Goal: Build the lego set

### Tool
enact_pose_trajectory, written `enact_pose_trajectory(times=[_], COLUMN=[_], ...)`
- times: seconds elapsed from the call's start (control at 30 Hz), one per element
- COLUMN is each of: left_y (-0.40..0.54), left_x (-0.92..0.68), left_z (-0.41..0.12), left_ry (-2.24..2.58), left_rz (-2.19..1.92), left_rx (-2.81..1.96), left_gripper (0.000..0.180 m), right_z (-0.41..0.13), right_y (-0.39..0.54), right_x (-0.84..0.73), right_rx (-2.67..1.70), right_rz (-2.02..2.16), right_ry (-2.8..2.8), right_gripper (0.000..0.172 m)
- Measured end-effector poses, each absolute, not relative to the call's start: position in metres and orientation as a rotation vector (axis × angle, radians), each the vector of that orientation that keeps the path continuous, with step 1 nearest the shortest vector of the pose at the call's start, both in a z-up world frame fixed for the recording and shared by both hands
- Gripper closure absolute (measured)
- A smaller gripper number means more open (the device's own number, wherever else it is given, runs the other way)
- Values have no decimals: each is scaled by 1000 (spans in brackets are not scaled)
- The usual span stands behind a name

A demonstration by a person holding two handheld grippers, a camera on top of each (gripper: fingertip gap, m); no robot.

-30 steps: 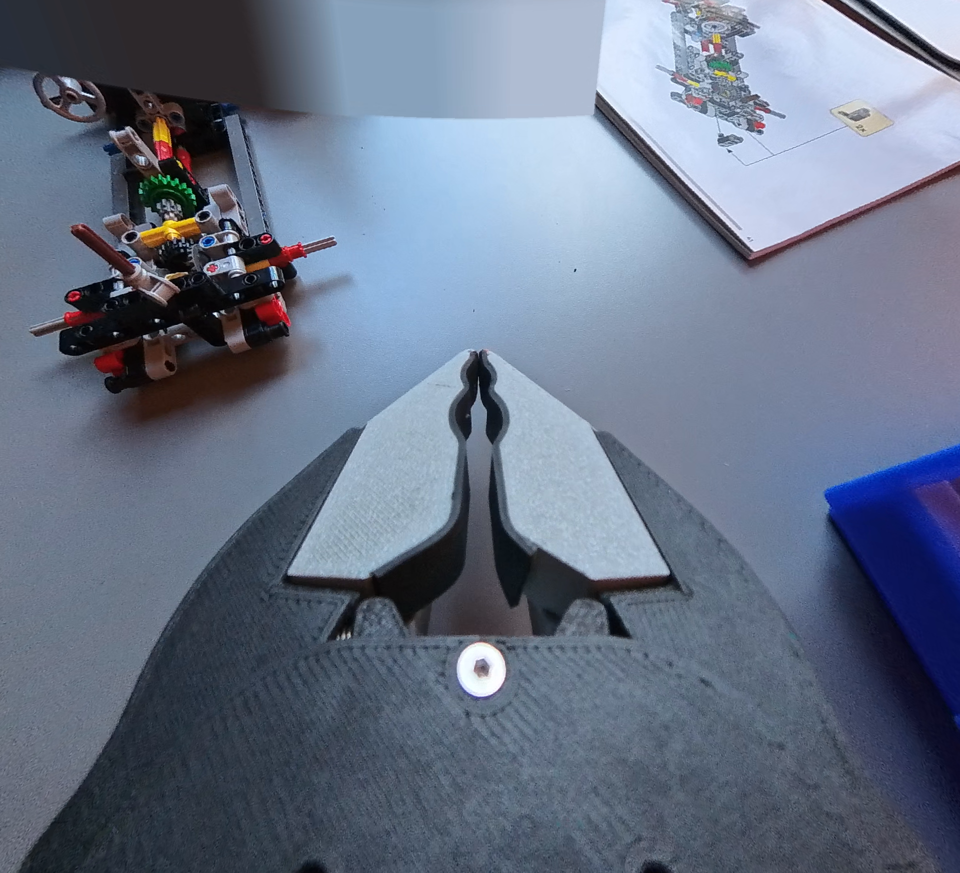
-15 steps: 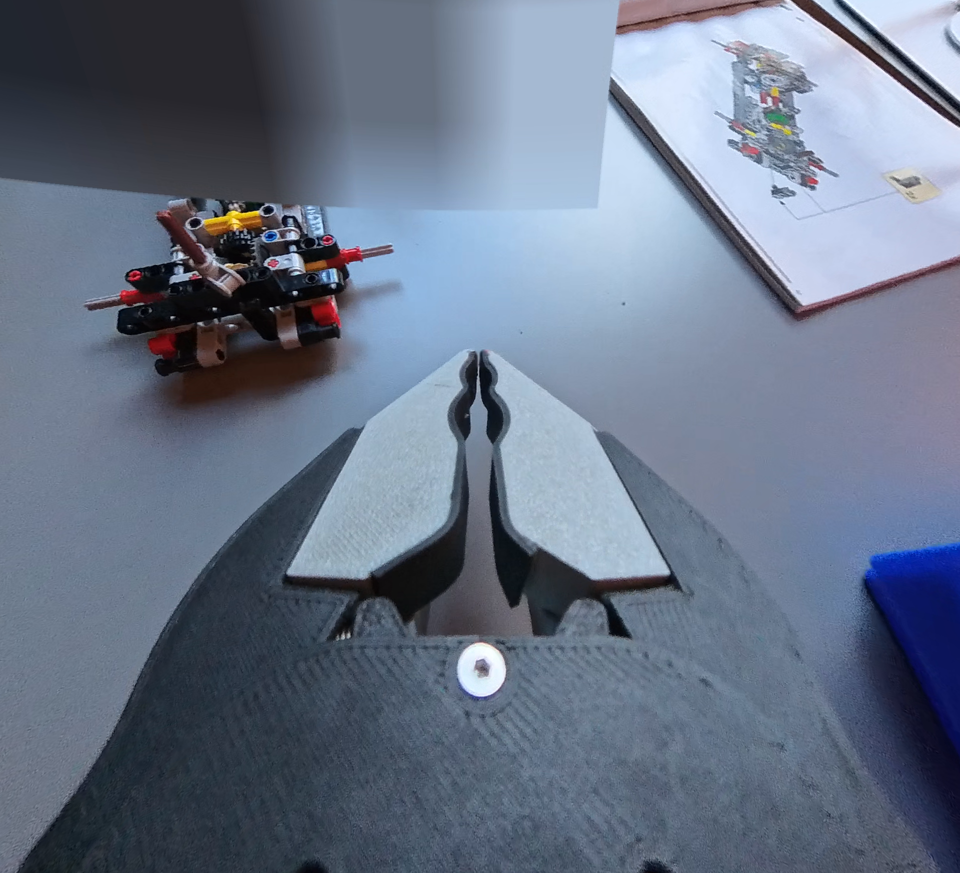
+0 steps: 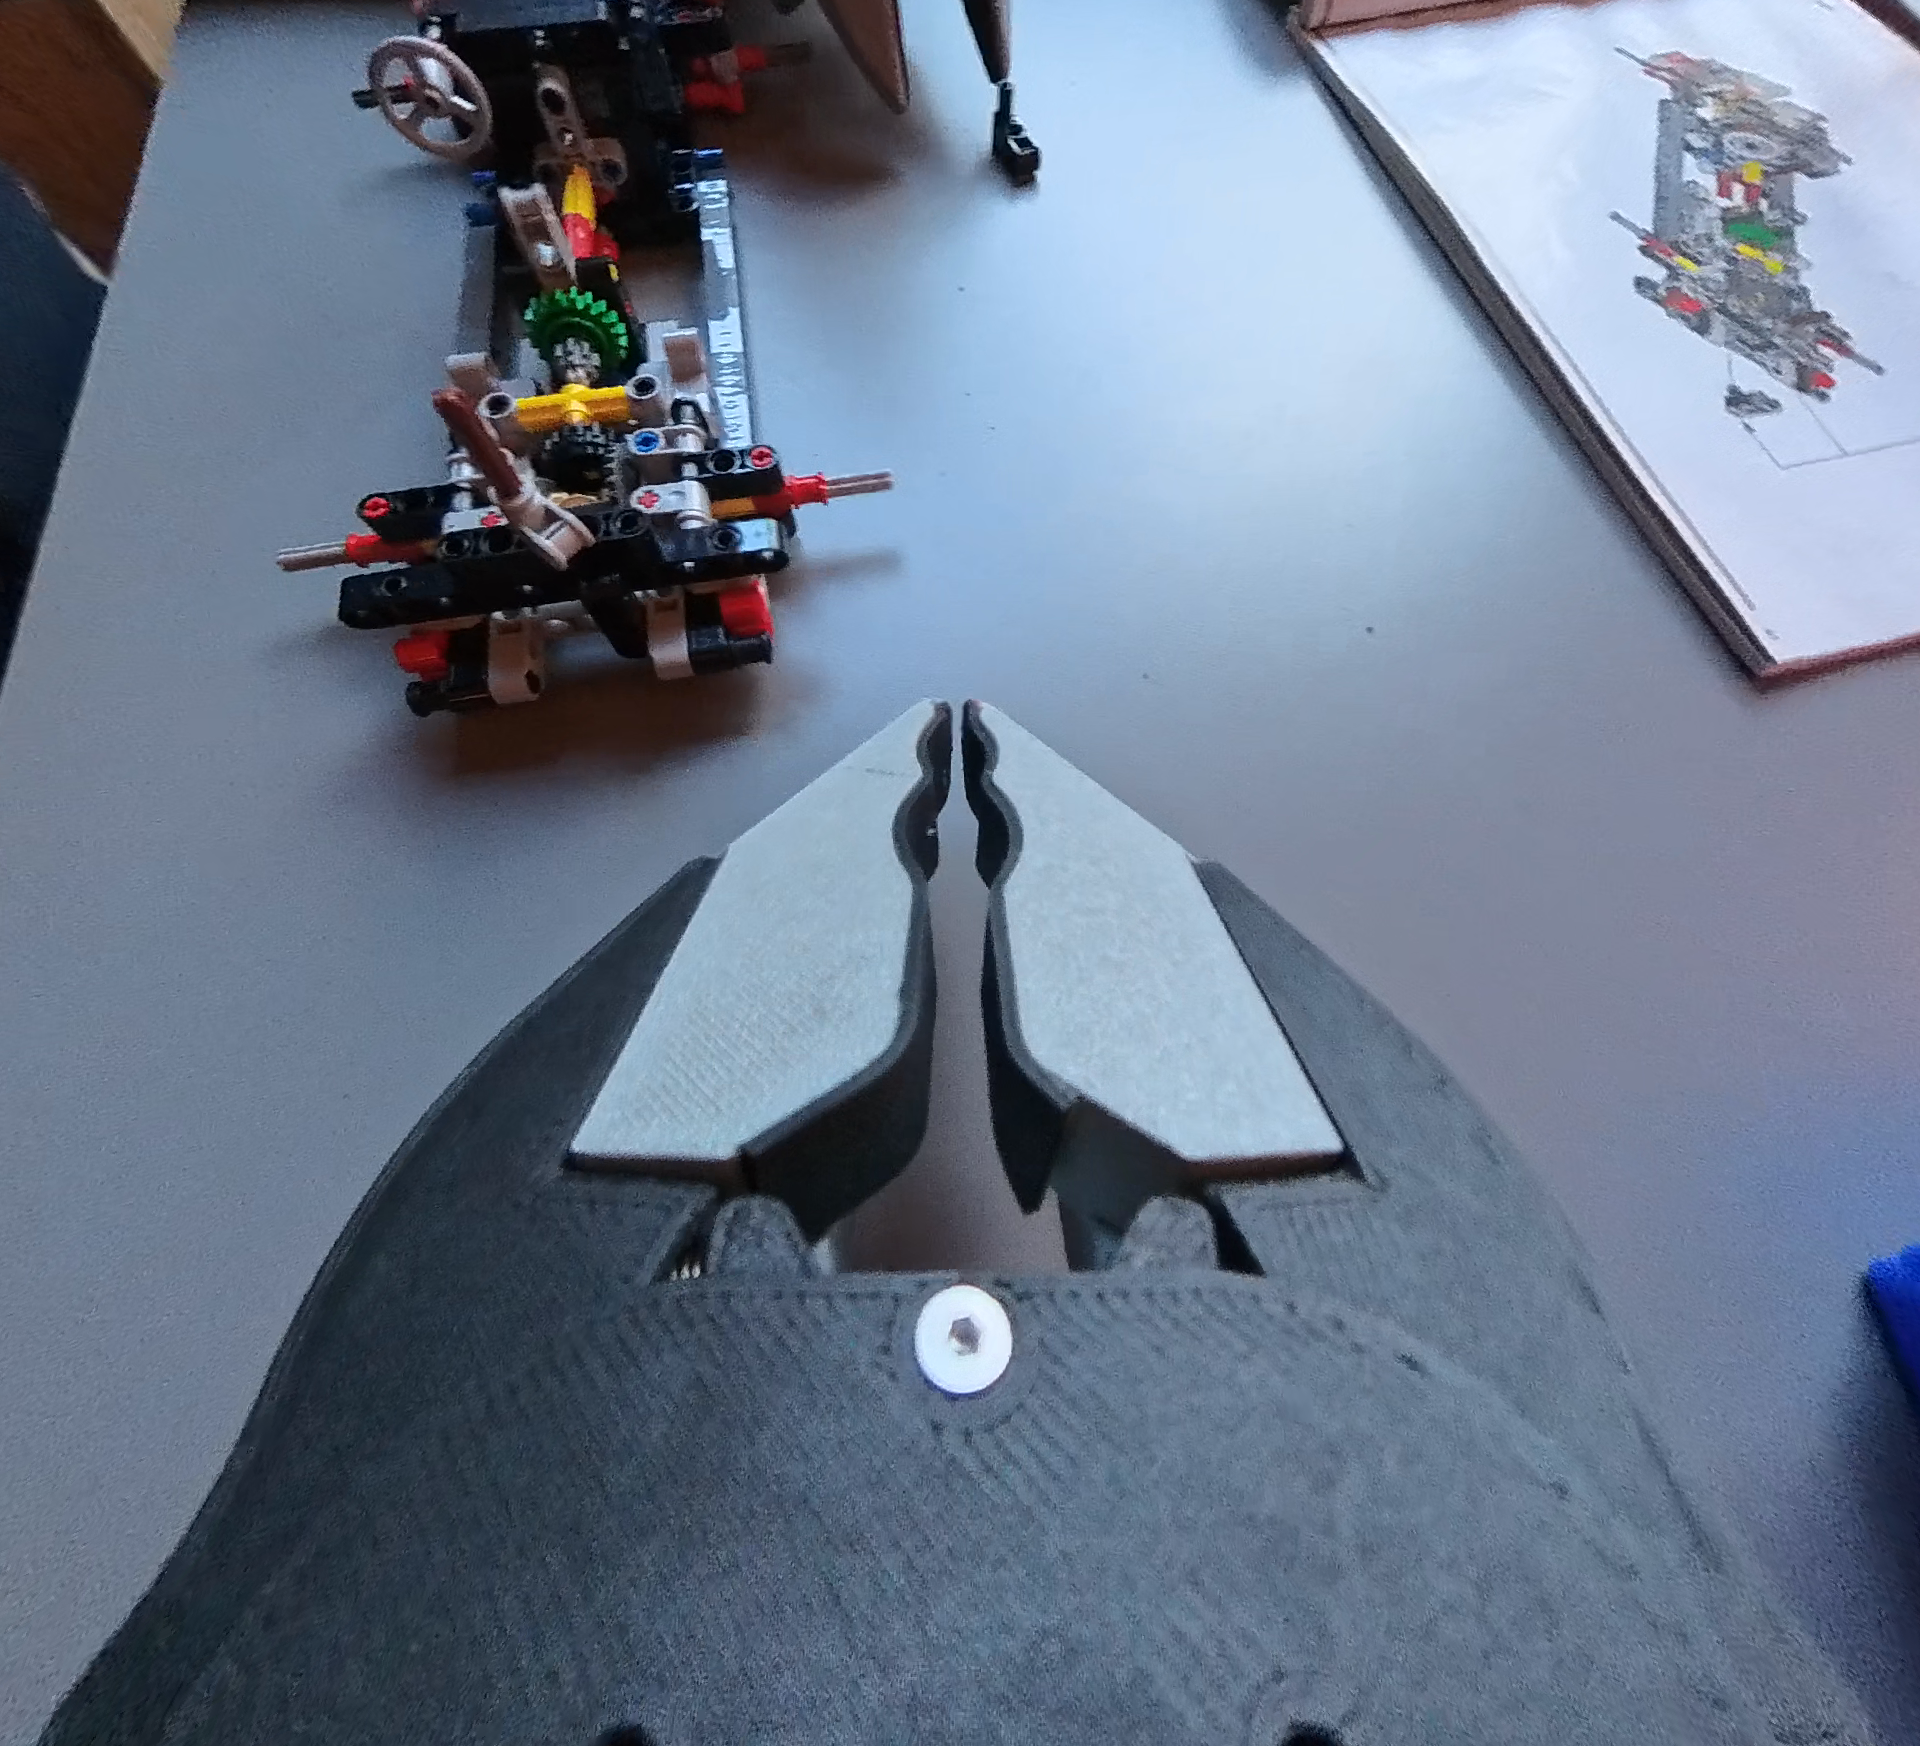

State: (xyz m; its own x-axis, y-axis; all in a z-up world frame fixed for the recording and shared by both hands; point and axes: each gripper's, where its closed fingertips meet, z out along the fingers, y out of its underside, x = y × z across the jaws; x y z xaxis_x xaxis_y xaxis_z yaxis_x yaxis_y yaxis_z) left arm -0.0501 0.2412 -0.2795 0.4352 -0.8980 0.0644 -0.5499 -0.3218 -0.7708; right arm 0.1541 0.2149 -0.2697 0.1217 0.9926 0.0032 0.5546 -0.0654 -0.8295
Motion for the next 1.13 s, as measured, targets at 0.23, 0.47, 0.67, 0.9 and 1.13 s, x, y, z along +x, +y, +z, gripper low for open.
enact_pose_trajectory(times=[0.23, 0.47, 0.67, 0.9, 1.13], left_y=[249, 250, 252, 256, 257], left_x=[-52, -52, -55, -60, -60], left_z=[-280, -277, -268, -257, -257], left_ry=[1178, 1170, 1102, 1013, 988], left_rz=[-621, -620, -680, -746, -798], left_rx=[-2023, -2005, -1979, -1952, -1978], left_gripper=[150, 149, 151, 151, 150], right_z=[-264, -262, -258, -257, -263], right_y=[226, 229, 244, 258, 257], right_x=[168, 172, 180, 185, 184], right_rx=[-1725, -1697, -1719, -1755, -1769], right_rz=[792, 802, 777, 705, 687], right_ry=[-1435, -1432, -1341, -1255, -1296], right_gripper=[172, 172, 172, 172, 172])
